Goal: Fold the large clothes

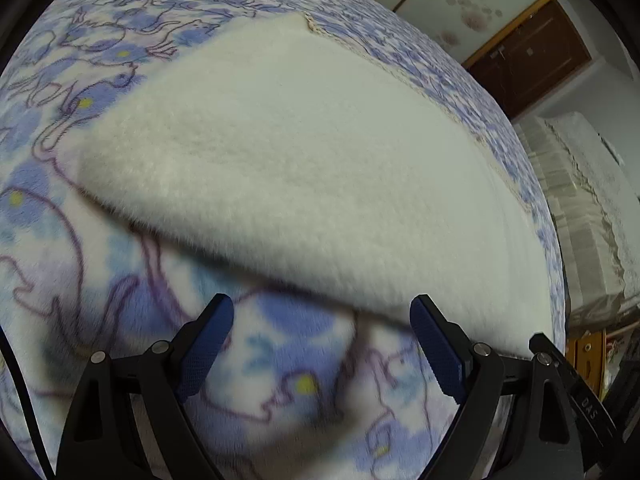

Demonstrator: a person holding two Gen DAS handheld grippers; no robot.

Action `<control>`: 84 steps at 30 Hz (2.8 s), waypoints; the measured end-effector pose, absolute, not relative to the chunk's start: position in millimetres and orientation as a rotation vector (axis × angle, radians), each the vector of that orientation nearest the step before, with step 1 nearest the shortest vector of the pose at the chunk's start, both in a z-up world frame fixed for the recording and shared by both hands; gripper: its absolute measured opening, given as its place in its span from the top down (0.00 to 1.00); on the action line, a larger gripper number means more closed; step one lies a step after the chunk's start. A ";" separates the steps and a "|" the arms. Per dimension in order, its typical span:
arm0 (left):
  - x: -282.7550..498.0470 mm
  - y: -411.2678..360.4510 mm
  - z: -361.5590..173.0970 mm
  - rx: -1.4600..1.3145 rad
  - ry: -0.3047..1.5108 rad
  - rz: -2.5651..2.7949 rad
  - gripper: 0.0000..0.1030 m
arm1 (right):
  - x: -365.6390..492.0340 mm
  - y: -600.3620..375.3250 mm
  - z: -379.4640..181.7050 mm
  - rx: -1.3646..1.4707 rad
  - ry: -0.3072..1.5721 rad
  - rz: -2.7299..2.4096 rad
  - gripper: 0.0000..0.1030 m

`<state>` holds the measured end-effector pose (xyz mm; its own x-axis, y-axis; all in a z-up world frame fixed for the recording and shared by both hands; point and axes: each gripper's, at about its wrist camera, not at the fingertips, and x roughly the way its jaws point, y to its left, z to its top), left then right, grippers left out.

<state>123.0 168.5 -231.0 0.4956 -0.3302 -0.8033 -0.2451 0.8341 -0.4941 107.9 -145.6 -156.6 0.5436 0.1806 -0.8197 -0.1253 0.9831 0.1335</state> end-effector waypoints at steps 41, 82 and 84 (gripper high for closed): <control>190.9 12.4 -72.5 -0.102 0.559 -0.179 0.81 | 190.4 -171.0 -160.2 0.169 1.041 0.283 0.74; 227.5 2.0 -114.1 -0.187 0.947 -0.340 0.15 | 182.5 -307.7 -72.6 0.353 1.016 0.237 0.53; 234.9 7.9 -124.0 -0.189 0.983 -0.330 0.15 | 200.3 -303.9 -77.2 0.374 1.059 0.247 0.53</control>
<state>234.9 7.9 -124.0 0.5108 -0.3564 -0.7823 0.1874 0.9343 -0.3032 200.3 -303.9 -77.2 0.4709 0.3727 -0.7996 -0.0187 0.9104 0.4133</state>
